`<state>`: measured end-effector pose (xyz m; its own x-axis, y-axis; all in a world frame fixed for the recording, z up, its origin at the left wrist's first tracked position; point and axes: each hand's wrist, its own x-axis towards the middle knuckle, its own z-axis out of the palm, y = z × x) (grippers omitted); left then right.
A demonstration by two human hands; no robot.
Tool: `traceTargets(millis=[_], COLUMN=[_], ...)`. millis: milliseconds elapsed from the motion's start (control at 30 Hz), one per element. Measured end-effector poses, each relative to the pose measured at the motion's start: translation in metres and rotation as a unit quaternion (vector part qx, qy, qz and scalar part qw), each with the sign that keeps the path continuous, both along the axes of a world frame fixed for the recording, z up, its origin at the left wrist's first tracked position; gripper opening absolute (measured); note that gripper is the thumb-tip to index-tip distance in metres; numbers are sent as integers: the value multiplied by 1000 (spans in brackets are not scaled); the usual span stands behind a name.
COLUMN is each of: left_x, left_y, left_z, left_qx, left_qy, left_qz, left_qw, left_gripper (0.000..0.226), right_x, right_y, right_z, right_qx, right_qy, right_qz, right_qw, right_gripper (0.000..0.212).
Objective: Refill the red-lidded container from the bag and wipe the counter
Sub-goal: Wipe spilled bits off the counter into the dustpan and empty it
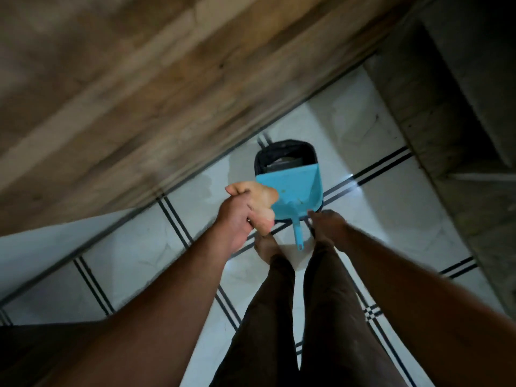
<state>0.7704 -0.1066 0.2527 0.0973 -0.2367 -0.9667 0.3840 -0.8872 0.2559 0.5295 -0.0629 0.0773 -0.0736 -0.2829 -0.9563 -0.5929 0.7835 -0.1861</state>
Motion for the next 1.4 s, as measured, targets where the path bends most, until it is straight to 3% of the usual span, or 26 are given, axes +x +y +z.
traceTargets(millis=[33,67,100,167,200,267,400,500,600,700,900,1100,1300,1367,1400], left_x=[-9,-17,-28,-51,-64,-92,-149,-194,-247,-302,-404,-486,-543,-560,-567], left_y=[0,-2,-4,-13,-18,-27,-38,-44,-49,-50,-55,-91,-192,-223,-233], left_z=[22,45,69,109,126,157,207,241,265,278,284,309,336,334,330], left_qx=[-14,-30,-48,-91,-107,-125,-172,-221,-291,-355,-476,-556,-588,-563,-555], left_qy=[25,50,74,138,156,156,61,14,-48,-112,-251,-300,-324,-328,-342], left_qz=[-11,-7,-12,-38,-64,-141,-331,-421,-476,-501,-519,-423,-441,-497,-537], left_qw=[1000,998,996,986,980,970,926,880,828,781,664,649,595,573,536], left_gripper=[33,33,33,36,38,40,27,36,36,32,16,4,19,32,39], right_x=[0,-4,-12,-35,-49,-78,-135,-182,-222,-257,-342,-418,-467,-479,-484], right_y=[-12,-24,-33,-44,-45,-42,-21,-3,13,25,19,-31,-111,-137,-145], right_z=[42,79,113,182,210,277,367,407,432,442,448,486,506,505,501], right_qx=[0,-4,10,-14,-27,-67,-152,-195,-274,-353,-422,-461,-464,-435,-408], right_qy=[-68,-146,-215,-338,-373,-399,-351,-299,-174,-69,60,77,26,40,65], right_qz=[-113,-212,-259,-325,-348,-367,-341,-365,-390,-436,-420,-406,-429,-417,-385], right_qw=[991,966,941,883,860,838,859,860,862,825,801,785,775,797,825], right_gripper=[70,71,86,118,122,109,46,37,30,21,27,19,19,30,38])
